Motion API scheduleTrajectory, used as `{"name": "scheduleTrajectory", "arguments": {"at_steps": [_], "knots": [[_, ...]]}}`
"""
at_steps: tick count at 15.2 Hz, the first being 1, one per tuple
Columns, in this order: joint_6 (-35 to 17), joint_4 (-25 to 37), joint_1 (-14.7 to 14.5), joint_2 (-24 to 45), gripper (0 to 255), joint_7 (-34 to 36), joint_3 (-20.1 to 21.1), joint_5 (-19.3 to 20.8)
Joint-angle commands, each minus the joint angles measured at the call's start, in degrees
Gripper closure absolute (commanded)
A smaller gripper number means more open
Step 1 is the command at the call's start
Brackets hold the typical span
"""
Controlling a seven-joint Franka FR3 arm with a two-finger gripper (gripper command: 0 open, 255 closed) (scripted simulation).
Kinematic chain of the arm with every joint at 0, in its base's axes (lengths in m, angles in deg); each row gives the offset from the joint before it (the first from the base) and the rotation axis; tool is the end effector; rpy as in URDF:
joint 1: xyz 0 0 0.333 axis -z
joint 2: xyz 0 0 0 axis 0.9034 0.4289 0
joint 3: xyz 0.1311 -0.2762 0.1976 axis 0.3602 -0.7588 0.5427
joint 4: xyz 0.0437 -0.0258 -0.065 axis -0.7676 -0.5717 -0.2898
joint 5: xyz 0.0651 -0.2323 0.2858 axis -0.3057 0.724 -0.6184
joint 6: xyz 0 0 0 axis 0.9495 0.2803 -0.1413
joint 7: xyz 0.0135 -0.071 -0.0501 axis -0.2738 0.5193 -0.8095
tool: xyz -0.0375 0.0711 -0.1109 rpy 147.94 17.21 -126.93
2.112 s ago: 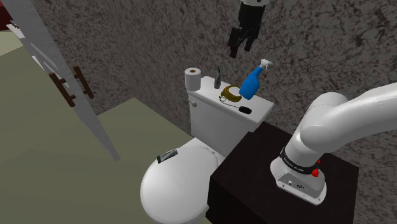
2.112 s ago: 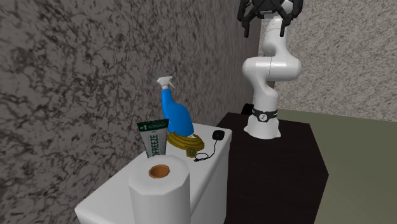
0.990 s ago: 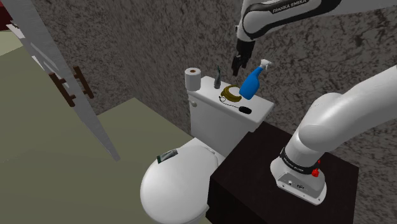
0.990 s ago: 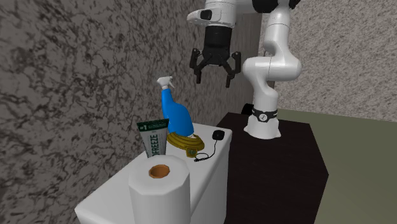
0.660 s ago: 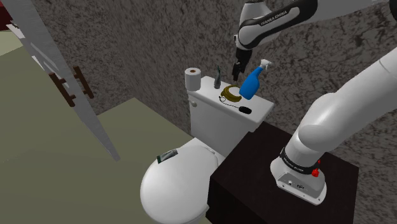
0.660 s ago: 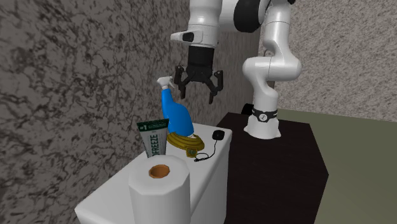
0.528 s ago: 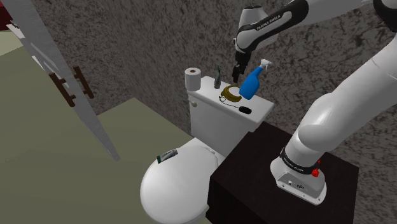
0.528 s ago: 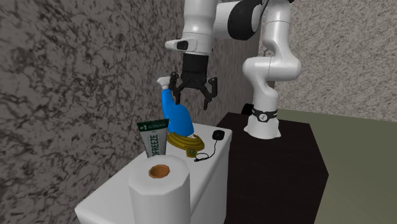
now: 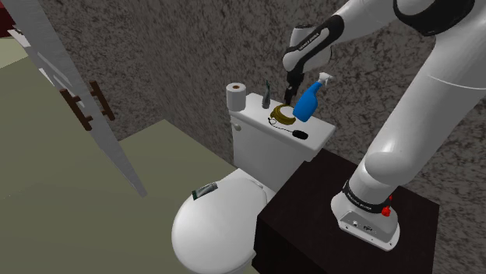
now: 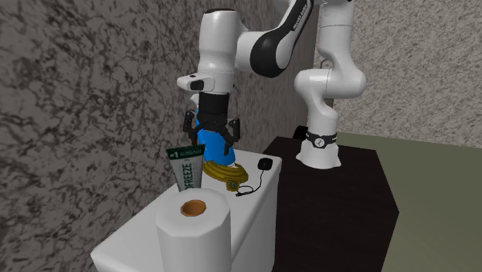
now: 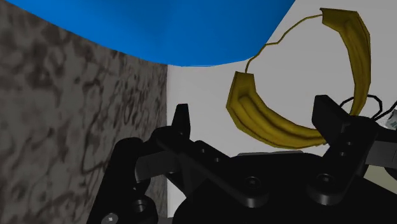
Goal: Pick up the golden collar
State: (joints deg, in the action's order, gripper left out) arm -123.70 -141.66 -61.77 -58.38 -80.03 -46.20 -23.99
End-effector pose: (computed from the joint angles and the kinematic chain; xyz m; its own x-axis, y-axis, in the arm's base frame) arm 0.4293 -0.2403 0.3713 0.9804 0.1960 0.0192 0.1924 -0.9738 0.1210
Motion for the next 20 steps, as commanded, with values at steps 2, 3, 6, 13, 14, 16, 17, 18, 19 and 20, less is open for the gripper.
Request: {"name": "scheduleTrajectory", "arguments": {"at_steps": [2, 3, 6, 13, 14, 16, 17, 18, 19, 20], "knots": [[-2.6, -0.5, 0.0, 2.2, 0, -0.8, -0.1, -1.0], [-3.4, -0.8, 0.0, 2.8, 0, -1.0, -0.1, -1.4], [-5.5, -1.3, 0.1, 4.5, 0, -1.5, 0.0, -2.3], [-5.5, -1.4, 0.1, 4.3, 255, -1.4, 0.0, -2.1], [-5.5, -1.4, 0.1, 4.3, 255, -1.4, 0.0, -2.1], [-5.5, -1.4, 0.1, 4.3, 255, -1.4, 0.0, -2.1], [-5.5, -1.3, 0.1, 4.5, 255, -1.5, 0.0, -2.3], [-4.7, -1.1, 0.1, 3.8, 255, -1.3, 0.0, -1.9], [-3.9, -0.9, 0.1, 3.2, 255, -1.1, -0.1, -1.6], [-3.1, -0.7, 0.0, 2.5, 255, -0.9, -0.1, -1.2]]}}
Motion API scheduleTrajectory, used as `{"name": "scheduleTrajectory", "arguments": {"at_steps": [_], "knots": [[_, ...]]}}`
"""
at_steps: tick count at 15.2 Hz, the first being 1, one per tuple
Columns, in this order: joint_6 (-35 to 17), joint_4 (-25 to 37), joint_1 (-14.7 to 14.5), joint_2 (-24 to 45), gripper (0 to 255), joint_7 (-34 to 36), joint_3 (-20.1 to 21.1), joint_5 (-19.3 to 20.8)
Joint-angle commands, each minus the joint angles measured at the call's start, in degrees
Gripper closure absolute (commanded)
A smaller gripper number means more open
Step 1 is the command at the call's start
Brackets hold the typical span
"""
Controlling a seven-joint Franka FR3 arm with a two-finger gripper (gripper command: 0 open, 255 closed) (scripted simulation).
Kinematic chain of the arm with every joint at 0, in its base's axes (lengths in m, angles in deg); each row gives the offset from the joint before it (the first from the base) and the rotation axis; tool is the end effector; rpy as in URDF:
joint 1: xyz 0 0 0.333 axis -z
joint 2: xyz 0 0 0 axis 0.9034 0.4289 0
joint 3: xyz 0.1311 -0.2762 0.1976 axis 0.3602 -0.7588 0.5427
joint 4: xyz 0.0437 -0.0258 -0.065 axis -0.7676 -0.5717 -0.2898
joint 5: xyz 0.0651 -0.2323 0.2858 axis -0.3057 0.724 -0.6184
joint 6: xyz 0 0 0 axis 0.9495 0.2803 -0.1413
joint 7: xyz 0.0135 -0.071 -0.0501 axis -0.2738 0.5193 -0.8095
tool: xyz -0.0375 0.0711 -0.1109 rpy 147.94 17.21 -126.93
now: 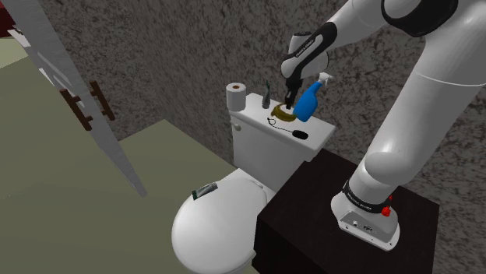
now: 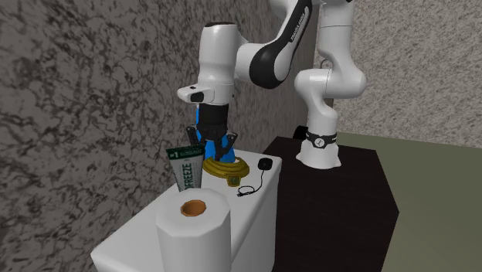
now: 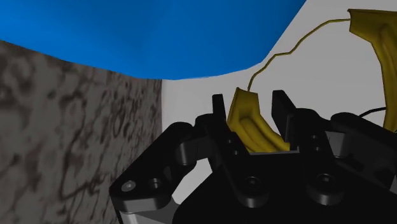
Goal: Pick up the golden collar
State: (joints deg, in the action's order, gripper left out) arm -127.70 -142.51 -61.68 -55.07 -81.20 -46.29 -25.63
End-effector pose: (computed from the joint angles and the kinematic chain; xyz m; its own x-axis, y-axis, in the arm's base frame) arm 0.4343 -0.2420 0.3465 0.9799 0.1985 0.0190 0.1947 -0.9732 0.1226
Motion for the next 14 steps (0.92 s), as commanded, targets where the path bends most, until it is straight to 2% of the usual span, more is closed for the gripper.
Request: {"name": "scheduleTrajectory", "arguments": {"at_steps": [1, 12, 14], "knots": [[1.7, 0.4, -0.1, -1.4, 255, 0.5, 0.0, 0.8], [10.7, 3.7, -0.2, -7.4, 255, 1.9, 0.4, 3.3], [10.8, 3.8, -0.2, -7.5, 255, 1.9, 0.4, 3.3]]}}
